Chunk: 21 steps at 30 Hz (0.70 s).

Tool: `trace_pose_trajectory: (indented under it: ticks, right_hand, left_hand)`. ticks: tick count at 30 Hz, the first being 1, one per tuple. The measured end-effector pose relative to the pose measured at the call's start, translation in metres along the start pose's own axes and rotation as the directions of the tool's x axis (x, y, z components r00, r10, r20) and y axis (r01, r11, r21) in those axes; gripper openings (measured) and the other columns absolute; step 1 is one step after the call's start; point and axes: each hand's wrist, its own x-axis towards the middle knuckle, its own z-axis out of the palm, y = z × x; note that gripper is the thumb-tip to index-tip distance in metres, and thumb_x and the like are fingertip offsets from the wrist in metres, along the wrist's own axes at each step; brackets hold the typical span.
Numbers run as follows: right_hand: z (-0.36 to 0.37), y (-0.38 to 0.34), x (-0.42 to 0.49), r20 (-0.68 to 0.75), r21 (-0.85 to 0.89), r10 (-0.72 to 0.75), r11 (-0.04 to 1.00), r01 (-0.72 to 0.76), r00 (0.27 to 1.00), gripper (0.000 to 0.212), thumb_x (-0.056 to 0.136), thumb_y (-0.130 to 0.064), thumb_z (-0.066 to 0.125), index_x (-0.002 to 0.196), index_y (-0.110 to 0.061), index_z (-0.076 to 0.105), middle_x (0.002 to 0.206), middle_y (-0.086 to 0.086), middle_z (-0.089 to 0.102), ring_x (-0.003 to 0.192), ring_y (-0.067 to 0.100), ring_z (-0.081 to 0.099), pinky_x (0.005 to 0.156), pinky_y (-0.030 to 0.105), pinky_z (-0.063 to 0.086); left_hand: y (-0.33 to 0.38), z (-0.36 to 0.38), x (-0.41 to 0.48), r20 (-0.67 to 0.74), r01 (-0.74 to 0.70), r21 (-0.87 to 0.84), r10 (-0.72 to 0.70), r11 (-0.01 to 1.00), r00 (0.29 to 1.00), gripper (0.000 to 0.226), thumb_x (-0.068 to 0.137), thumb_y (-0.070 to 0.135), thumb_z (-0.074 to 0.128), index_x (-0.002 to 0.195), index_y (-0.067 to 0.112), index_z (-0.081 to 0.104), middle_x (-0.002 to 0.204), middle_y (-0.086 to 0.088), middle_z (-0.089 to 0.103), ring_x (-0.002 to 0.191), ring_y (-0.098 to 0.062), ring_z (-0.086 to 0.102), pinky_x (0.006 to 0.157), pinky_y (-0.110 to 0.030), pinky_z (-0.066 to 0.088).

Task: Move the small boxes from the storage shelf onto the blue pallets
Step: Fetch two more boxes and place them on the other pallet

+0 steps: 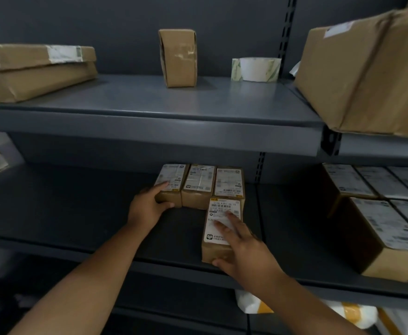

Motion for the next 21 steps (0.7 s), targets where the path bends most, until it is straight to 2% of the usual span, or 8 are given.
trace_pose_trajectory:
  ticks: [3,6,9,16,21]
  right_hand:
    - [-0.003,-0.006,-0.001,0.001,0.006,-0.007,1.0,0.007,1.0,0.083,0.087,-0.056,0.057,0.15,-0.046,0.005,0.161,-0.014,-0.011,0.147,0.023,0.02,0.113,0.038,0.036]
    - [-0.01,-0.018,-0.003,-0.033,0.005,-0.04,0.999,0.04,0.999,0.079,0.088,-0.053,0.058,0.151,-0.041,0.013,0.163,-0.01,0.0,0.147,0.021,0.022,0.115,0.034,0.032]
    - [-0.016,-0.037,-0.004,-0.048,0.0,-0.057,0.998,0.057,0.997,0.076,0.089,-0.047,0.061,0.152,-0.034,0.02,0.162,-0.005,0.008,0.145,0.023,0.028,0.113,0.033,0.031]
    - [-0.022,-0.103,0.003,-0.015,-0.083,-0.11,0.991,0.109,0.994,0.076,0.094,-0.047,0.053,0.153,-0.034,0.007,0.162,-0.007,-0.01,0.149,0.021,0.012,0.117,0.031,0.022]
    - [-0.012,-0.191,0.019,-0.005,-0.032,-0.233,0.972,0.232,0.973,0.078,0.092,-0.043,0.058,0.153,-0.033,0.01,0.163,-0.007,-0.006,0.149,0.026,0.01,0.118,0.039,0.025]
  left_hand:
    - [0.002,-0.008,-0.011,-0.018,-0.007,-0.007,0.007,1.0,1.0,0.071,0.072,0.033,0.083,0.135,0.045,0.051,0.135,-0.009,0.055,0.119,-0.024,0.056,0.1,-0.036,0.047]
    - [0.005,-0.023,-0.026,-0.061,-0.027,-0.012,0.026,1.0,0.998,0.07,0.073,0.031,0.083,0.135,0.041,0.052,0.134,-0.009,0.056,0.117,-0.023,0.057,0.097,-0.029,0.047]
    - [0.007,-0.043,-0.046,-0.085,-0.032,-0.014,0.031,0.999,0.996,0.069,0.074,0.031,0.082,0.136,0.041,0.053,0.136,-0.007,0.056,0.12,-0.023,0.055,0.099,-0.034,0.048]
    - [-0.011,-0.108,-0.109,-0.19,0.006,0.022,-0.002,1.0,0.982,0.07,0.073,0.034,0.083,0.134,0.047,0.051,0.138,-0.002,0.053,0.117,-0.019,0.057,0.096,-0.037,0.052]
    - [-0.037,-0.174,-0.168,-0.316,0.113,0.146,-0.062,0.983,0.947,0.068,0.075,0.04,0.08,0.136,0.045,0.05,0.136,0.004,0.055,0.113,-0.019,0.058,0.09,-0.034,0.052]
